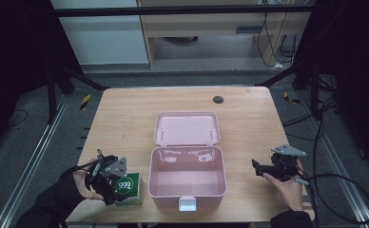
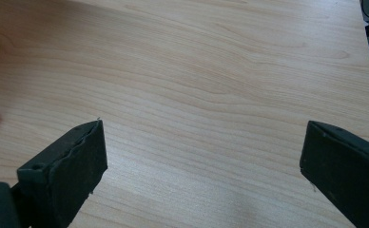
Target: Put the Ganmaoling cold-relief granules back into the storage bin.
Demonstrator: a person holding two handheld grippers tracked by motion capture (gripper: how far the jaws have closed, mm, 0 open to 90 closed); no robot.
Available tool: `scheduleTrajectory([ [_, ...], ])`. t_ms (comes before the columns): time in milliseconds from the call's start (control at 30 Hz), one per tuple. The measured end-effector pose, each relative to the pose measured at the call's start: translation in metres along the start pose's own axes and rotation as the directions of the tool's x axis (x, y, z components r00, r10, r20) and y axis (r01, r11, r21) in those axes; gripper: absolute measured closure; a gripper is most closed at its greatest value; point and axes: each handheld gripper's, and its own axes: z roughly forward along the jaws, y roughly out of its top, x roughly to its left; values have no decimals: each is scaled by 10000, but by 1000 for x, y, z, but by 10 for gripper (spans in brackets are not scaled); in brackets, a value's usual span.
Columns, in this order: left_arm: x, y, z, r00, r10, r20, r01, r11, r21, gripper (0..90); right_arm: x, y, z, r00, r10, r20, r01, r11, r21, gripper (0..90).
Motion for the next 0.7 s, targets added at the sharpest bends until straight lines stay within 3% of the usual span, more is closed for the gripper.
scheduleTrajectory([
  [700,5,2,20,9991,66,427,-88,9986,518,72,1,-1,4,9998,-198,-40,199,9994,273,14],
])
